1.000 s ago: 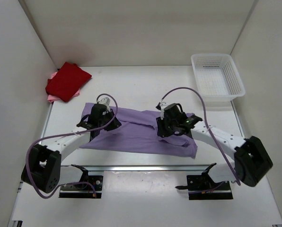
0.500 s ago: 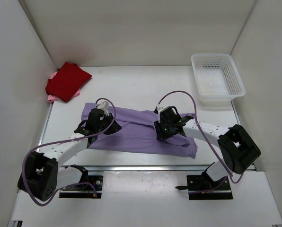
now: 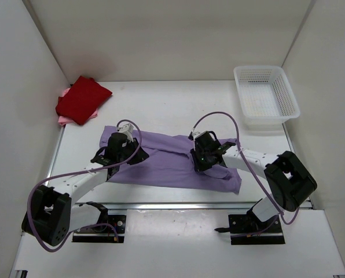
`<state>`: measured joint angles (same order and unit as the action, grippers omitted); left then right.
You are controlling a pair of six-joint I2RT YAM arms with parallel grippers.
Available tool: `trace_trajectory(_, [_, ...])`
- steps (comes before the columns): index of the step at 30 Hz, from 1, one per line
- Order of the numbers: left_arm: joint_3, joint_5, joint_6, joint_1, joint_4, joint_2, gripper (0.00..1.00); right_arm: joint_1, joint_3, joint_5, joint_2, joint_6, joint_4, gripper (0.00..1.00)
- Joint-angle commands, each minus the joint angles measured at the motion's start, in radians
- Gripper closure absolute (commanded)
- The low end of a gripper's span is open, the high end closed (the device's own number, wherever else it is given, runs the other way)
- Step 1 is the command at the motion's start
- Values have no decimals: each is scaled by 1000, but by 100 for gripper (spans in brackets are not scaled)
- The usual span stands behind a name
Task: Fold and stack the t-shirts
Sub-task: Fold the other side of the tshirt into a rectangle
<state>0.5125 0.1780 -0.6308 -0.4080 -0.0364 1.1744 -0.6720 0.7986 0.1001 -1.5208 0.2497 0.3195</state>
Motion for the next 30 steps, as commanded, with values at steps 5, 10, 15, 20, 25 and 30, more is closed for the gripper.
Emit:
trace_trajectory(5, [21,26,0,12,6,-31,75,18,66,30,28,6,42,100])
trace_trajectory(10, [46,34,2,31,4,-35,75,6,175,124,50,-7,208,100])
trace_trajectory(15, [67,55,-1,20,3,-24,75,0,275,179,-13,-9,323,100])
trace_trajectory(20, [63,60,-7,40,0,-36,76,-26,283,248,-39,13,314,100])
trace_trajectory(25, [55,58,-6,35,-7,-45,74,-38,232,251,-65,28,300,91])
trace_trajectory(30, [57,60,-10,49,-8,-47,75,-34,218,251,-38,25,303,73])
